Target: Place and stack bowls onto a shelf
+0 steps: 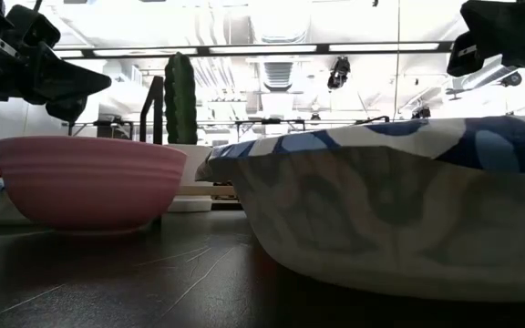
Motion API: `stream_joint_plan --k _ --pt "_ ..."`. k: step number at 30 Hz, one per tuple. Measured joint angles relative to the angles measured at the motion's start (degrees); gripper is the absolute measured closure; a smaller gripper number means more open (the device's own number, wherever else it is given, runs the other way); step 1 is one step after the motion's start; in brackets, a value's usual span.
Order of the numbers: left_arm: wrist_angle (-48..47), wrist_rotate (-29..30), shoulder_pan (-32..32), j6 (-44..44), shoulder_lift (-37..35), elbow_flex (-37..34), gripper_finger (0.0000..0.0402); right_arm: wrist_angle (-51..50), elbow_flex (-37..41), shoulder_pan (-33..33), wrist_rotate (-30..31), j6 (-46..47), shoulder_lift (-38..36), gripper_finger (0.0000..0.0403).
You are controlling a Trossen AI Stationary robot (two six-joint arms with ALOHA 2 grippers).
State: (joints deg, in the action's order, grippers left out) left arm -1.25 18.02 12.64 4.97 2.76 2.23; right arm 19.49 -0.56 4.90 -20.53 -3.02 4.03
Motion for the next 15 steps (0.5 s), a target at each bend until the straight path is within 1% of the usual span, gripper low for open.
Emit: stream_joint_plan --k 2,3,5,8,10,12,15 --pt "0.0 0.0 0.0 0.0 0.0 0.0 0.0402 0.0 0.0 0.0 0.0 0.5 0.0 0.0394" --pt "0.0 0.0 0.0 0.0 0.0 0.0 0.0402 0.0 0.0 0.0 -0.1 3.1 0.0 0.0394" --pt "0.0 0.0 0.0 0.0 0.0 0.0 0.0402 0.0 0.0 0.0 -0.3 12.5 0.0 0.0394" --pt "0.8 0.0 0.0 1.1 0.0 0.0 0.0402 4.3 0.0 0.0 5.7 17.4 0.7 0.0394" --pt "4.8 0.0 0.0 5.5 0.1 -0.1 0.0402 5.9 0.0 -0.3 6.2 20.4 1.7 0.0394" --pt "10.9 0.5 0.0 7.5 0.0 -0.1 0.0402 7.9 0.0 -1.1 5.5 22.3 2.8 0.0394" --pt "20.0 0.5 0.0 9.2 0.1 -0.1 0.0402 13.4 0.0 -3.5 5.6 23.0 5.5 0.0394"
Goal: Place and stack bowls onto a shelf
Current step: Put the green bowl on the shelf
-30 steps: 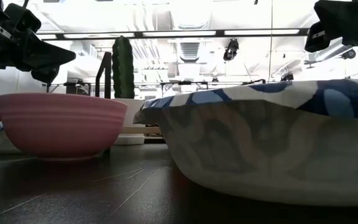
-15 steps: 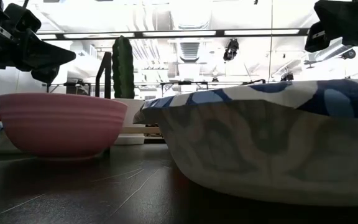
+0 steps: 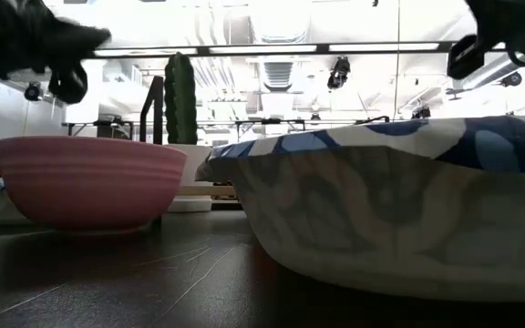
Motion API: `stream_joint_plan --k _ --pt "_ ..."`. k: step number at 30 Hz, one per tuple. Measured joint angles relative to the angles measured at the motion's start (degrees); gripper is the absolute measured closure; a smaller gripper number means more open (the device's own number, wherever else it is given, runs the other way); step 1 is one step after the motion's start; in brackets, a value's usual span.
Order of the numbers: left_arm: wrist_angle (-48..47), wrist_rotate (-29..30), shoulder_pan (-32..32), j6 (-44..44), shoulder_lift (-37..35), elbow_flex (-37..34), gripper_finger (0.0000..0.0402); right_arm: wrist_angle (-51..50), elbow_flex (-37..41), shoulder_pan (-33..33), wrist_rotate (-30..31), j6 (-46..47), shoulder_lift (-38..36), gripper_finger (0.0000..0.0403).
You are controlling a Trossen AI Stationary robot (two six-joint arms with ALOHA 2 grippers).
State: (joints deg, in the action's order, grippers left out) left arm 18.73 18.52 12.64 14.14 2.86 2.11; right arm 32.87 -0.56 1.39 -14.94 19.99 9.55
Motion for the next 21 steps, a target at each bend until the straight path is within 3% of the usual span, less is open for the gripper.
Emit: stream_joint_plan --k 3,6,9,17,21 --pt "8.7 0.0 0.0 1.9 0.0 0.0 0.0402 7.6 -0.1 -2.9 2.8 -0.8 4.2 0.0394" --pt "12.9 -1.8 0.0 2.0 0.0 0.0 0.0402 7.8 -2.4 -5.0 7.7 -1.5 9.2 0.0394" --pt "17.1 -4.9 0.1 4.5 1.0 -0.1 0.0402 8.0 -5.6 -7.0 7.6 -1.8 14.8 0.0394" --pt "33.6 -7.7 1.2 6.8 11.7 -0.8 0.0402 8.1 -14.0 -11.9 12.1 -3.1 26.5 0.0394" --pt "35.1 -10.4 1.5 6.5 17.8 1.5 0.0402 6.1 -18.7 -13.8 12.0 -4.6 31.5 0.0394"
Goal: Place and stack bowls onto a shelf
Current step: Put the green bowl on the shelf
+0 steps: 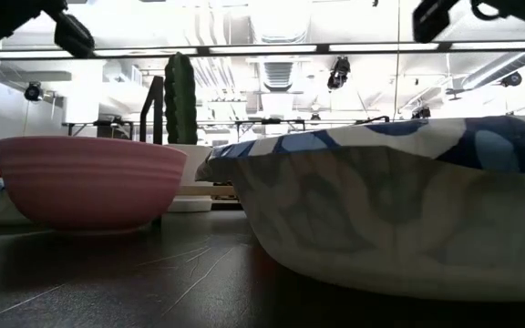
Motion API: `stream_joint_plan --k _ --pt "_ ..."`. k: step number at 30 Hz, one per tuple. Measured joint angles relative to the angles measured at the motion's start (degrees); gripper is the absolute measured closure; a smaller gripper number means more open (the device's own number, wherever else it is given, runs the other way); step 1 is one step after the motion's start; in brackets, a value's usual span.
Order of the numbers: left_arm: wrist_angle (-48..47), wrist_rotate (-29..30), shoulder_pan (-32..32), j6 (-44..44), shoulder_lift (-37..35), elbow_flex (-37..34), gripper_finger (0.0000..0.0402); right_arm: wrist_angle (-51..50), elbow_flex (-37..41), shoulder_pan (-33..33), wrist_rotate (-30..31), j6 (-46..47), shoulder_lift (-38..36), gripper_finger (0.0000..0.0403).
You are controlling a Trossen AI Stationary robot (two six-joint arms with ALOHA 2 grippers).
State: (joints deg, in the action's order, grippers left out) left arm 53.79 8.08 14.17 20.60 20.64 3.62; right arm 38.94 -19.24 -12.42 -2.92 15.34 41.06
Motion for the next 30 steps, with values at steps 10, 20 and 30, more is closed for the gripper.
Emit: stream_joint_plan --k 10,20,30 --pt "-2.0 -0.8 0.0 5.8 10.1 8.5 0.0402 -41.7 -22.4 0.0 6.1 8.9 10.7 0.0394" --pt "-48.2 3.7 0.0 -6.2 6.0 28.3 0.0402 -84.9 -41.0 0.1 11.9 28.1 21.0 0.0394" --pt "-73.4 16.0 0.0 -11.2 9.9 38.5 0.0402 -101.0 -42.6 0.1 19.0 56.6 26.7 0.0394"
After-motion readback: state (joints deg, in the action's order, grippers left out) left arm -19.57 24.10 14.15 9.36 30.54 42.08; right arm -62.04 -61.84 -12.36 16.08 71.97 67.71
